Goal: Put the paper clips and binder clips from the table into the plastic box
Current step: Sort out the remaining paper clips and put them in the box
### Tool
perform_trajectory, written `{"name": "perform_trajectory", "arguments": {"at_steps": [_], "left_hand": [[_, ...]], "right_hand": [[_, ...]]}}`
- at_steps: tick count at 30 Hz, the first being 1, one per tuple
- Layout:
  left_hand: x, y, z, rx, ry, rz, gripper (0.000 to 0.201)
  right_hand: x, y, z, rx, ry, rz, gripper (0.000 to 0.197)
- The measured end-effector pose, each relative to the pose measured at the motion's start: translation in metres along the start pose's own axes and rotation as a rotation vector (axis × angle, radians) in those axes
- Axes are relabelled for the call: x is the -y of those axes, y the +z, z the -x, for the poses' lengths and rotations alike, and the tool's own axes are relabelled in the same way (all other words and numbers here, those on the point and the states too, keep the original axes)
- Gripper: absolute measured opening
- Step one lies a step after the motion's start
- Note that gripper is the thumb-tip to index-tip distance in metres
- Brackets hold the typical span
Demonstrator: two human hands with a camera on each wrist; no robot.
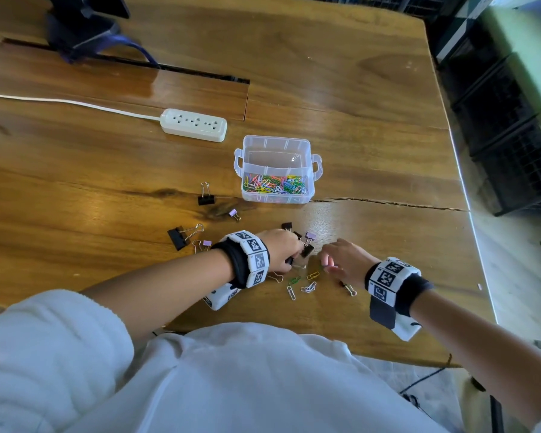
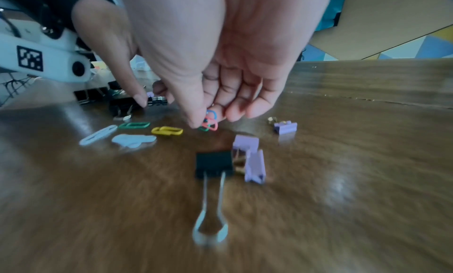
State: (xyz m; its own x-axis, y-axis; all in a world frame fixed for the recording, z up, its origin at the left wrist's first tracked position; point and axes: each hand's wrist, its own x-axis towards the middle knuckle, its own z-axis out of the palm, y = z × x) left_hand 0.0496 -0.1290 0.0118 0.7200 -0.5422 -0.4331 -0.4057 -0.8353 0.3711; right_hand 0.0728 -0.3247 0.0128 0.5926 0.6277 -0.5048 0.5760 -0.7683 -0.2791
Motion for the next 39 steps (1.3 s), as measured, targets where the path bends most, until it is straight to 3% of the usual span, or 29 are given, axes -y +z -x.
{"name": "perform_trajectory", "arguments": {"at_steps": [4,11,15,17,23,31,37,39], "left_hand": [[0.022,-0.006,0.008,-0.077,-0.099,-0.003,0.019],[0.048,-0.003,0.017,-0.09,-0.217,-0.012,0.023],[0.037,-0.002,0.022,-0.196,-0.098,-0.091,0.032],[0.026,-0.002,0.022,-0.185,-0.012,-0.113,0.031],[-0.001,0.013,0.019,0.007,0.147,-0.148,0.033],[-0.012,0.025,0.015,0.027,0.162,-0.168,0.042],[-0.016,0.026,0.011,0.053,0.144,-0.158,0.045],[-0.017,0.028,0.01,0.034,0.132,-0.136,0.046]], "right_hand": [[0.007,-0.026,-0.02,-0.111,0.048,-0.105,0.01],[0.016,-0.072,-0.073,-0.334,0.14,-0.164,0.01],[0.015,-0.083,-0.095,-0.439,0.177,-0.238,0.004],[0.014,-0.084,-0.102,-0.463,0.186,-0.267,0.007],[0.017,-0.077,-0.105,-0.369,0.173,-0.175,0.029],[0.02,-0.046,-0.049,-0.417,0.062,-0.184,0.017],[0.016,-0.013,-0.005,-0.197,0.096,-0.189,0.015],[0.014,-0.003,0.005,-0.109,0.108,-0.191,0.027]]}}
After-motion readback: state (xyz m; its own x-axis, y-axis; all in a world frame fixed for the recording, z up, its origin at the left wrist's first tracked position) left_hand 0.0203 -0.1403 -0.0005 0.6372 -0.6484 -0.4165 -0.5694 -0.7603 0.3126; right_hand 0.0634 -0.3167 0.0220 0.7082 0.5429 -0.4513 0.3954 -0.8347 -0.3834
